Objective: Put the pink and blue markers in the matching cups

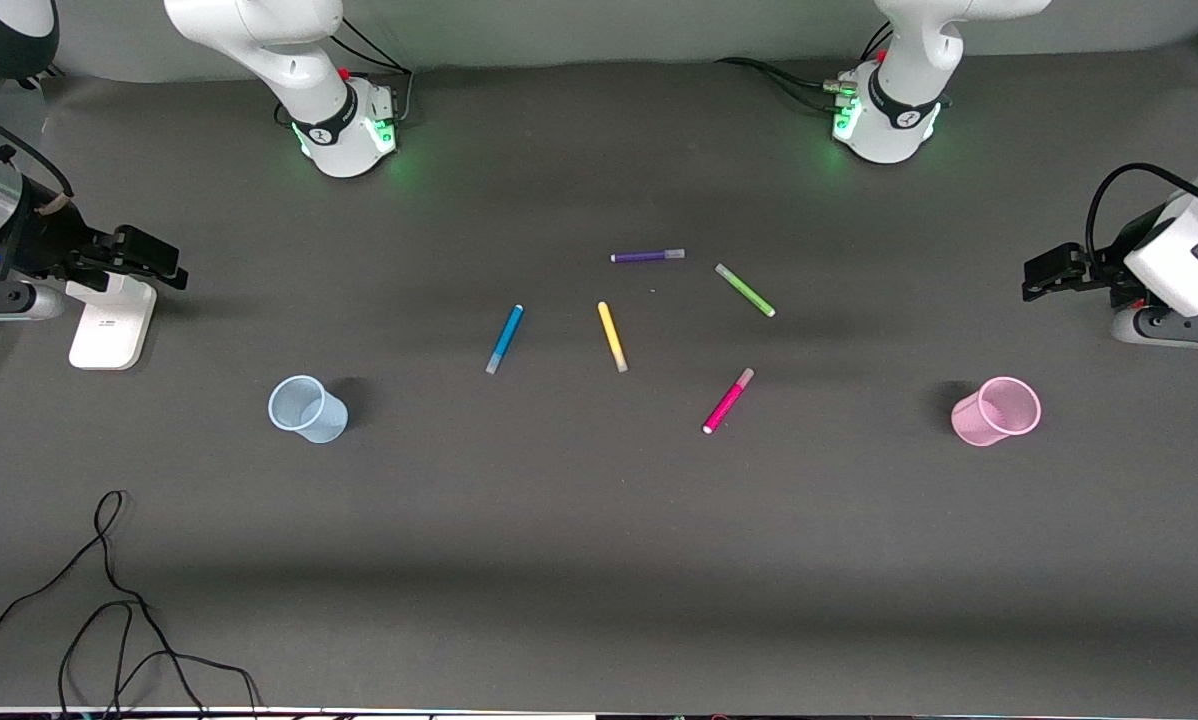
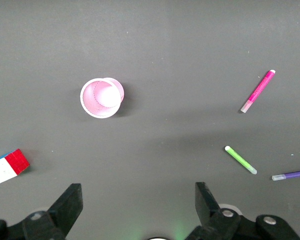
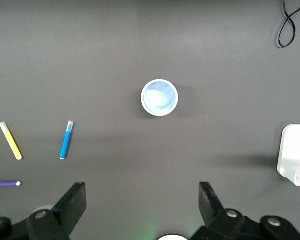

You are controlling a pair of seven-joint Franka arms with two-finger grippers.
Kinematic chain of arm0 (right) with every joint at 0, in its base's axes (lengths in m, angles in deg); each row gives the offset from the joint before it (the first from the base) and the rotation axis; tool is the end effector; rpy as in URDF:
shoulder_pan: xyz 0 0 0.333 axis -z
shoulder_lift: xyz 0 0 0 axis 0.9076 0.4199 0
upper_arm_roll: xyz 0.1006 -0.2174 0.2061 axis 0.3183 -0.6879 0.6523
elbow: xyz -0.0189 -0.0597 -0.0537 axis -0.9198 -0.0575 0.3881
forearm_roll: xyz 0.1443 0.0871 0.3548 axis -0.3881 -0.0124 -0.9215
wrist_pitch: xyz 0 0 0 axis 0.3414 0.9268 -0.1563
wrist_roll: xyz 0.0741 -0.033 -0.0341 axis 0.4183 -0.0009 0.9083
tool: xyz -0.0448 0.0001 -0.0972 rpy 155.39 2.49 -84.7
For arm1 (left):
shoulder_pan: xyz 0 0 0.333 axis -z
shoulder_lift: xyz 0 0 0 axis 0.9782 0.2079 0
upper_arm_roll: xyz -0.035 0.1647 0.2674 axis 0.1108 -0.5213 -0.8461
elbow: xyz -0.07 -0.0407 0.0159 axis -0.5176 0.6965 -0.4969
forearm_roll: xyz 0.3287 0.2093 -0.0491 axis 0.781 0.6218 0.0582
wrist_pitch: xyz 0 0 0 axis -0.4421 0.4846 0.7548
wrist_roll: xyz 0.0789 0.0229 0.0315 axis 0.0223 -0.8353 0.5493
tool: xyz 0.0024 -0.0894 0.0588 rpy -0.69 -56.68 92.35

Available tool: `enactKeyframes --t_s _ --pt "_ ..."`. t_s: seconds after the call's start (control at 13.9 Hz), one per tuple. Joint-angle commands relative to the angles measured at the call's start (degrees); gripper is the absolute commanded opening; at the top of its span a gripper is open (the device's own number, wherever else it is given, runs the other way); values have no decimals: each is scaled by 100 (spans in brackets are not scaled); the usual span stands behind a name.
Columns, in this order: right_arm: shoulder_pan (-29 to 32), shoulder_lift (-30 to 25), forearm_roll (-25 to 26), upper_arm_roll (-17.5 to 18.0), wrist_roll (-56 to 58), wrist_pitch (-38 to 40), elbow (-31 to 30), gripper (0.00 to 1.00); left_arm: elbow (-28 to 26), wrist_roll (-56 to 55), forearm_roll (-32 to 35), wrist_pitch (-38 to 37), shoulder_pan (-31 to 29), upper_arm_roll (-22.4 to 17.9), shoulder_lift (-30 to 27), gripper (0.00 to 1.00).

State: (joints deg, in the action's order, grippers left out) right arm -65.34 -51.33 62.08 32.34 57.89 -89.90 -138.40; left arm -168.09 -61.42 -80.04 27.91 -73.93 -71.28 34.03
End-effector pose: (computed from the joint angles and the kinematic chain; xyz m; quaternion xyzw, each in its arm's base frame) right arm 0.5375 0.0213 0.6071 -0.9988 0.0217 0.0379 0.0201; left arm 0.5581 -0.0179 0.5676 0.9972 -0.0449 -0.0584 0.0097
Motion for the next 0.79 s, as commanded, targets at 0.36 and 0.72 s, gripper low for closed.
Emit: enactKeyframes --t_s 0.36,0.72 --pt "-36 20 -50 -93 52 103 325 100 28 59 54 -66 -3 1 -33 100" --pt "-19 99 -111 -84 25 270 317 100 28 -56 28 -66 147 62 19 100"
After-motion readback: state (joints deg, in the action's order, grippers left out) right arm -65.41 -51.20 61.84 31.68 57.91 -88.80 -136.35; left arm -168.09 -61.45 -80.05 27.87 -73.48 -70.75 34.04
